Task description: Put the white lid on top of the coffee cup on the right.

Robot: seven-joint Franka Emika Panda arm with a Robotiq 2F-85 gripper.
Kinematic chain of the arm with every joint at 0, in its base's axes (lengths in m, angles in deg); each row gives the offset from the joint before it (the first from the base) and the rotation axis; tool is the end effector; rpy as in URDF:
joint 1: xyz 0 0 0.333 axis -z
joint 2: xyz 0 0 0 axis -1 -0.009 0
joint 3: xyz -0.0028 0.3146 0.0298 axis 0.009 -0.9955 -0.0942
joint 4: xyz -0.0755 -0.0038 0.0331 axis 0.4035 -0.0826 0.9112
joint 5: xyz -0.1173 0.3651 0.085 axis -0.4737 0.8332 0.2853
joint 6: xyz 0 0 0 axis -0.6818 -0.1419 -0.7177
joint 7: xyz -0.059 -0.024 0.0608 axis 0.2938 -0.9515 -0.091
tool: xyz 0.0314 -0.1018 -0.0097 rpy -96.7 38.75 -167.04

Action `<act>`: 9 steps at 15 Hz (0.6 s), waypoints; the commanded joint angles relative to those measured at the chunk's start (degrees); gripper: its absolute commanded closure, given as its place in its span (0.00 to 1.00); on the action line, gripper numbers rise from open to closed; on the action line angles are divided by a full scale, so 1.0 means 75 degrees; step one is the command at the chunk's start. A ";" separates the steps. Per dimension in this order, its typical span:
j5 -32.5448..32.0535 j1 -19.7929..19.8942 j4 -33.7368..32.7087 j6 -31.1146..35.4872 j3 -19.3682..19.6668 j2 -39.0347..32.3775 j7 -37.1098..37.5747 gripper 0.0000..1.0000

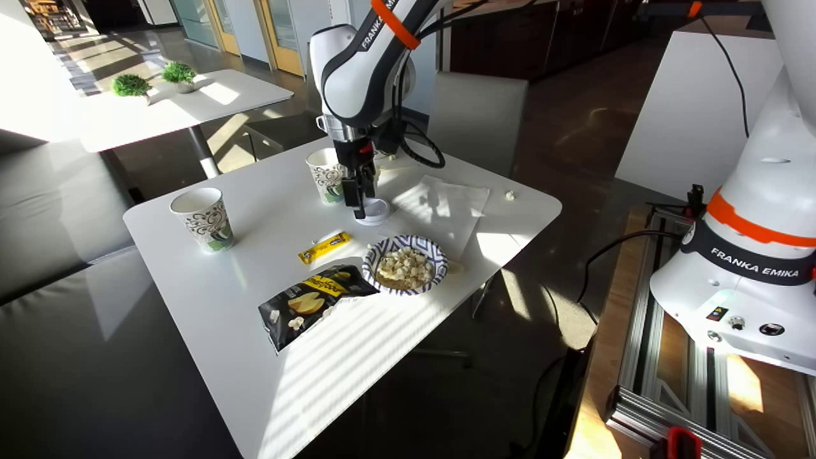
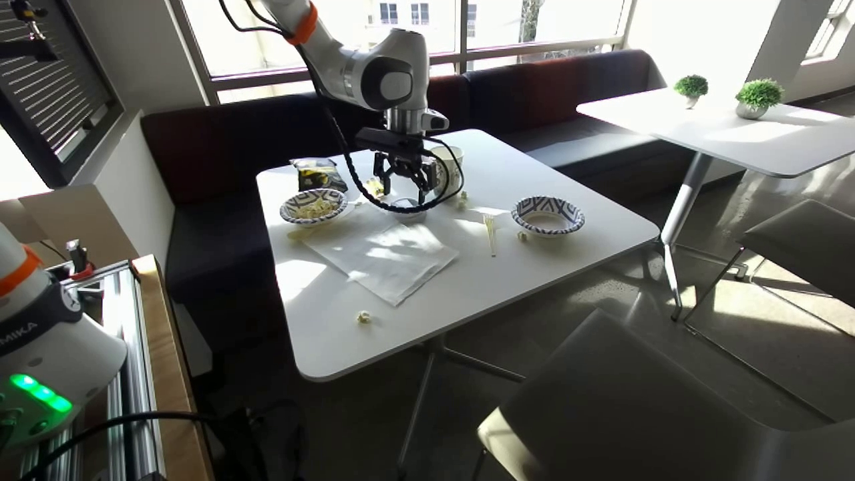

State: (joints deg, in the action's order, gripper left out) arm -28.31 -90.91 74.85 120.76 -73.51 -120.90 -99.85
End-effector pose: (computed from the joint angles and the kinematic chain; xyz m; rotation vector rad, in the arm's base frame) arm 0.6299 0.0917 0.1778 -3.0208 -0.7573 0.1051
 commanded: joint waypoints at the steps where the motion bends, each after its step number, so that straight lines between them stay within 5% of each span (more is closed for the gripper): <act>1: -0.0113 -0.0332 -0.0092 -0.0084 0.0278 -0.0071 0.0747 0.00; 9: -0.0630 -0.0711 0.0051 -0.0071 0.0663 0.0027 0.1510 0.00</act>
State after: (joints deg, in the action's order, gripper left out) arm -31.18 -94.83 74.79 120.72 -69.89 -120.90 -90.62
